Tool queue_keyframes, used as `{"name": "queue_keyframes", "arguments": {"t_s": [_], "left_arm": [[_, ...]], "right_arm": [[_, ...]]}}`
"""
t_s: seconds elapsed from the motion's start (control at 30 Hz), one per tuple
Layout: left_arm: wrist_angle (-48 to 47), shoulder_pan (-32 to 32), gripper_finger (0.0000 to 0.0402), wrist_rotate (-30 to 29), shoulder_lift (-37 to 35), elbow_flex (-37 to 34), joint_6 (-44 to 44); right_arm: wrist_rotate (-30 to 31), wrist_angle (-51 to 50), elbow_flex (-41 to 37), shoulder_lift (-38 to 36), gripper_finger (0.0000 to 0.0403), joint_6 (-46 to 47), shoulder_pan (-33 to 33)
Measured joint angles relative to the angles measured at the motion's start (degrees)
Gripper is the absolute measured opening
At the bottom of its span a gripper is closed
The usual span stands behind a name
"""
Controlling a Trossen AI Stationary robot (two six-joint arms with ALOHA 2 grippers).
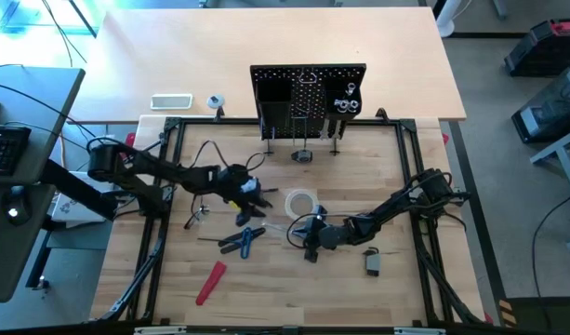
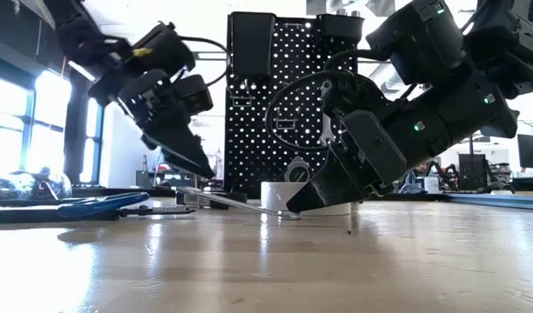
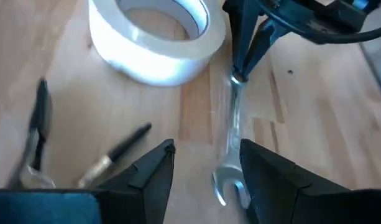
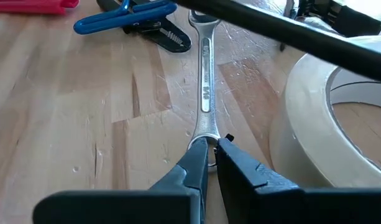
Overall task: Hang tools onto peg board
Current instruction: Hang the silver wrench on the peg board
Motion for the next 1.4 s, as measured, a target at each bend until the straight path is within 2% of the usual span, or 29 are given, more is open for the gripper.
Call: {"name": "queue_keyframes", "arguments": {"t_s": [0.4, 0.63, 0.93, 1.07, 1.4], "left_arm": [[12.8, 0.0, 0.0176, 1.3, 0.0, -8.6, -13.6], [13.3, 0.1, 0.0176, 2.0, 0.6, -8.6, -16.5], [14.4, 1.5, 0.0176, 2.4, 4.6, -8.6, -19.7], [19.7, 1.7, 0.0176, 6.9, 6.8, -8.2, -22.4], [16.6, 1.7, 0.0166, 13.3, 12.1, -2.7, -22.7]], "right_arm": [[2.0, 0.9, -0.1, 0.1, 0.0028, -0.6, 0.0], [2.3, 1.1, -0.1, 0.1, 0.0028, -0.6, 0.0], [2.3, 1.4, -0.1, 0.1, 0.0028, -0.6, 0.0], [2.3, 1.5, -0.1, 0.1, 0.0028, -1.0, 0.0], [2.8, 1.4, -0.1, 0.1, 0.0028, -1.1, 0.0]]}}
